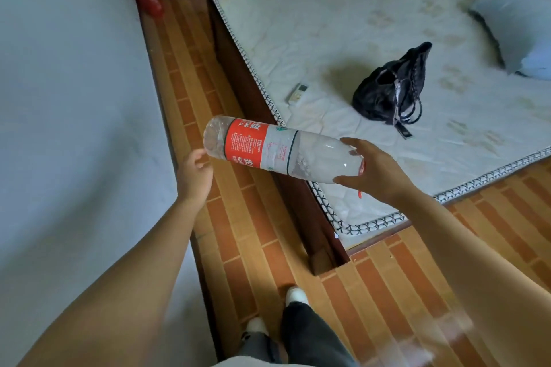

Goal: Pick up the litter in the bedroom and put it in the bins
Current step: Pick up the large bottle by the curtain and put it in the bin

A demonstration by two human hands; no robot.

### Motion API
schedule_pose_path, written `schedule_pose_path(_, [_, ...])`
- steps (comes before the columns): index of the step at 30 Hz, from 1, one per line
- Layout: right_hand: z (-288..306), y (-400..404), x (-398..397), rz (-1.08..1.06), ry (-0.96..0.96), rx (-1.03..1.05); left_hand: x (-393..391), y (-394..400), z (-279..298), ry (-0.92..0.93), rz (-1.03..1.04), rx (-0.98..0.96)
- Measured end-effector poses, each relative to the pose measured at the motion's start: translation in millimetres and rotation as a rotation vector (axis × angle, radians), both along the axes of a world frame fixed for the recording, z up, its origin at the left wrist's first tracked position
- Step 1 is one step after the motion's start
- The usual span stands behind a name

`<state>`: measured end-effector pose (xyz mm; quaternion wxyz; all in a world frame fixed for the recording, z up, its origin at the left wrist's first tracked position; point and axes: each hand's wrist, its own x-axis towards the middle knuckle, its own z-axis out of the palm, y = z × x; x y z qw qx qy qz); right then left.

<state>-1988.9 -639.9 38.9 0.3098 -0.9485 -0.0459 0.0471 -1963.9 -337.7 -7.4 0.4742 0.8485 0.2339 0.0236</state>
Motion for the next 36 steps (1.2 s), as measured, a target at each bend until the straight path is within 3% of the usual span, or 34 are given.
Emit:
schedule_pose_path(7, [15,19,55,0.190,-0.017,-0.023,7,11,0,-0.016,0.173,0.052])
schedule_pose_path(22, [-1,61,157,0.345,0.078,0.084,61,53,-16,-0.031,0.336,0.103])
schedule_pose_path(36, [-6,180,326,0.321,0.093,0.077,236,156,-31,-0.029,0.385,-0.053])
